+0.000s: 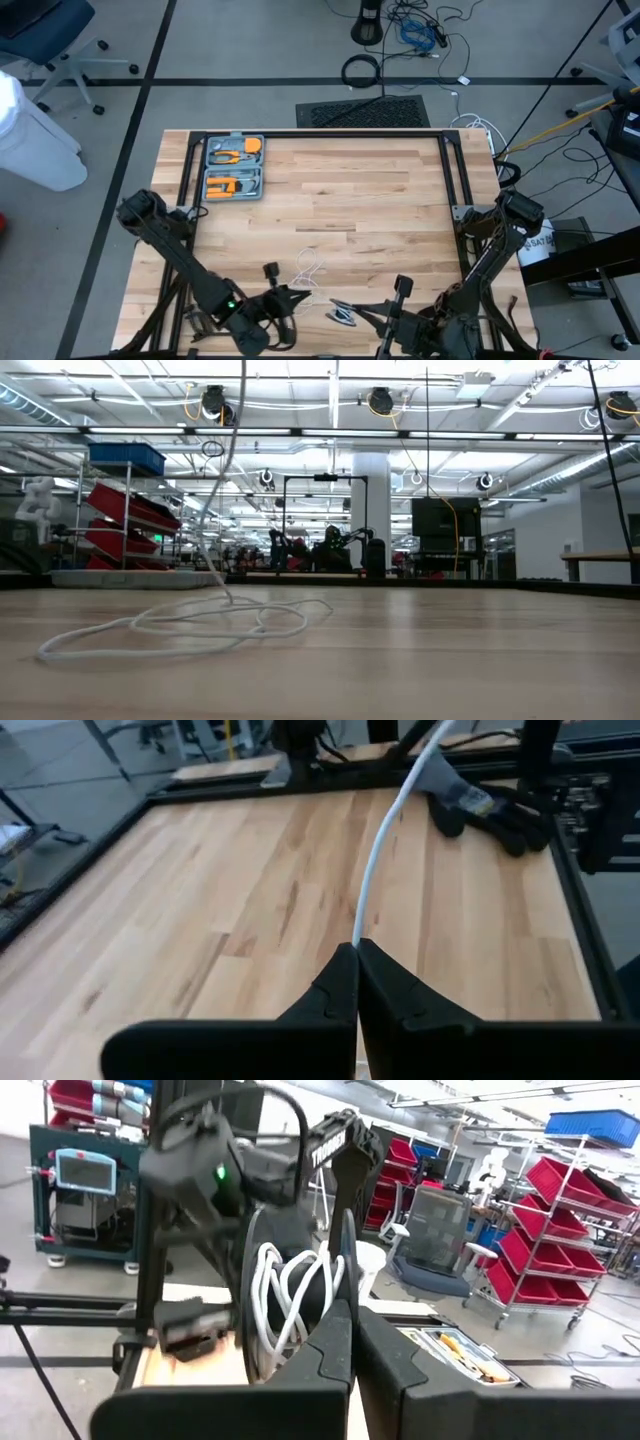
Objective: Coil cords
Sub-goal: Coil the white wire on the spool
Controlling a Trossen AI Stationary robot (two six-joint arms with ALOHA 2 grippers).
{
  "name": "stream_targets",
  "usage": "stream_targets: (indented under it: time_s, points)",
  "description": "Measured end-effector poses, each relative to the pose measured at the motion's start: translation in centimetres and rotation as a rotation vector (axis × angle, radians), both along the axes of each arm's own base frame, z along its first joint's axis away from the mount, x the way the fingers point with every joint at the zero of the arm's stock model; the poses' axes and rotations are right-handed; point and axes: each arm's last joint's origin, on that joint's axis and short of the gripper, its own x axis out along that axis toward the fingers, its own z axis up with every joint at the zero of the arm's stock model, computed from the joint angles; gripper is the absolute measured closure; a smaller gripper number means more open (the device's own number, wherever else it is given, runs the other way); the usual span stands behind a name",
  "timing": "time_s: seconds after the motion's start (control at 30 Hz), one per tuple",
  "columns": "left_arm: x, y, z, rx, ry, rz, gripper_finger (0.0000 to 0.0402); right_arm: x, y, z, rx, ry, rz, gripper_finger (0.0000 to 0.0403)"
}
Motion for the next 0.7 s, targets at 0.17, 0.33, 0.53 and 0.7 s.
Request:
stream_targets:
  time_s: [0.17, 0.33, 0.53, 0.7]
  points:
    - [-1.9, -0.5, 1.9, -0.007, -0.05, -0.009, 0.04, 0.1, 0.0, -0.3, -0.025, 0.022, 0.0, 0.0403]
    - [-3.4, -0.8, 3.4, -0.009, -0.094, -0.017, 0.04, 0.4, -0.2, -0.5, -0.03, 0.032, 0.006, 0.0403]
    - [-4.5, -0.6, 4.8, -0.015, -0.139, -0.005, 0.04, 1.4, -0.7, -0.7, -0.042, 0.038, 0.087, 0.0403]
    - [-5.0, 0.0, 6.1, -0.032, -0.169, 0.008, 0.04, 2.2, -1.3, -1.3, -0.033, 0.07, 0.096, 0.0403]
